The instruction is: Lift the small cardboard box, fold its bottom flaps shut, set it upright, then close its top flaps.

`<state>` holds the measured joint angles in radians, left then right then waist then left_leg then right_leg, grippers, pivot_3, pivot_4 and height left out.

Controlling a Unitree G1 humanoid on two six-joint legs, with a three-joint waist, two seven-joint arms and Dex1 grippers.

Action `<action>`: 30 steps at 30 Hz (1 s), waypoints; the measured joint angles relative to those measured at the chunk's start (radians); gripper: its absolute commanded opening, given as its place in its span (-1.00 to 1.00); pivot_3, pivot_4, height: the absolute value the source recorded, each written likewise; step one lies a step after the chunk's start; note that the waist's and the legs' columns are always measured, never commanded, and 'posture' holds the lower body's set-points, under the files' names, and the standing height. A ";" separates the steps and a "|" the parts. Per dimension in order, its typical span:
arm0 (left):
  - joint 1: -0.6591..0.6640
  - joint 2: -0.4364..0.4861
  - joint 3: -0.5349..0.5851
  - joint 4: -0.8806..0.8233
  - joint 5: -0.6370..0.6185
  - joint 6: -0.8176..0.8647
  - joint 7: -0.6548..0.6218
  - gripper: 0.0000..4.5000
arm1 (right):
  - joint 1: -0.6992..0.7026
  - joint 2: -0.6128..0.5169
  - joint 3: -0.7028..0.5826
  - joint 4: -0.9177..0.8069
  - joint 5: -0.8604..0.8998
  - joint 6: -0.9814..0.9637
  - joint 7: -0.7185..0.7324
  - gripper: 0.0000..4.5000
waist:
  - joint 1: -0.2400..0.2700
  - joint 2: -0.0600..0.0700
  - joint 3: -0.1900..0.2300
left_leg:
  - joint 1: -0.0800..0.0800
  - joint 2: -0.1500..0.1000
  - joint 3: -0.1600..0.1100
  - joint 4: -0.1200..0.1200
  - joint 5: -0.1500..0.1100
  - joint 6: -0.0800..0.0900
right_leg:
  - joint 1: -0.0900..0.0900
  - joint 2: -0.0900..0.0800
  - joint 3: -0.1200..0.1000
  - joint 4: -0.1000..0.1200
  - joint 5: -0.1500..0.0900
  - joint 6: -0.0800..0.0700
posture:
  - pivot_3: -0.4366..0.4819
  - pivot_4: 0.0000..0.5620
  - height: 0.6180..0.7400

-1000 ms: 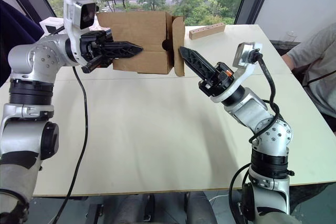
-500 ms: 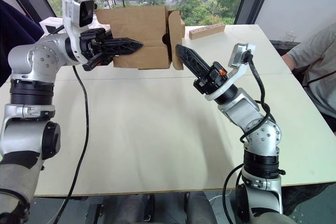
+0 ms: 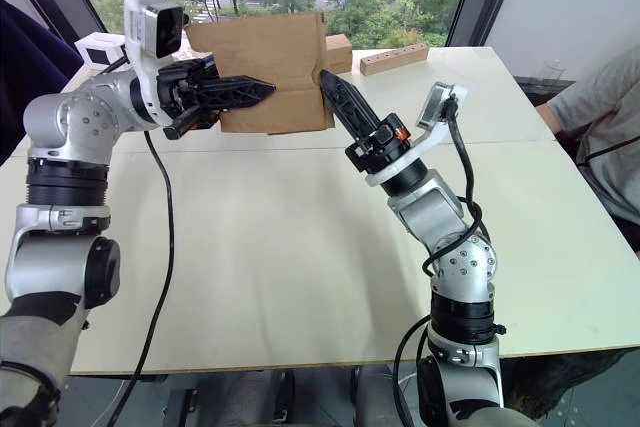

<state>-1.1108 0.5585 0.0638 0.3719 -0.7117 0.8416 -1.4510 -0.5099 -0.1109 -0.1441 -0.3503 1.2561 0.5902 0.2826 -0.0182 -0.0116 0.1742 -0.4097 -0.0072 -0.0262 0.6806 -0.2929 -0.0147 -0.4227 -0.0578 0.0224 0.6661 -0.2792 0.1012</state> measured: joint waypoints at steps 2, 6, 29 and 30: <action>0.000 -0.002 0.000 0.004 0.001 -0.002 0.000 -1.00 | 0.005 0.008 0.007 -0.002 -0.016 -0.006 -0.003 -0.42 | 0.000 0.000 0.000 | 0.000 0.000 0.000 0.000 0.000 0.000 | 0.000 0.000 0.000 0.000 0.000 0.000 | -0.05 -0.47 1.00; 0.000 -0.009 0.000 0.023 0.002 -0.007 -0.001 -1.00 | 0.023 0.024 0.018 -0.015 -0.018 -0.009 -0.008 -0.42 | -0.001 0.000 0.000 | 0.000 0.000 0.000 0.000 0.000 0.000 | 0.000 0.000 0.000 0.000 0.000 0.000 | -0.05 -0.47 1.00; 0.000 0.006 0.030 0.005 -0.021 0.007 -0.003 -1.00 | 0.088 -0.048 -0.001 -0.060 0.125 0.046 0.020 -0.99 | 0.000 0.000 0.000 | 0.000 0.000 0.000 0.000 0.000 0.000 | 0.000 0.000 0.000 0.000 0.000 0.000 | -0.05 -0.47 1.00; 0.000 0.006 0.030 0.005 -0.021 0.008 -0.003 -1.00 | 0.091 -0.048 -0.001 -0.060 0.125 0.045 0.019 -0.99 | 0.000 0.000 0.000 | 0.000 0.000 0.000 0.000 0.000 0.000 | 0.000 0.000 0.000 0.000 0.000 0.000 | -0.05 -0.47 1.00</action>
<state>-1.1109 0.5641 0.0943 0.3771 -0.7331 0.8492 -1.4539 -0.4185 -0.1584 -0.1451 -0.4101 1.3809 0.6350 0.3020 -0.0184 -0.0116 0.1742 -0.4097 -0.0072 -0.0263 0.6805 -0.2930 -0.0145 -0.4227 -0.0577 0.0224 0.6660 -0.2792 0.1012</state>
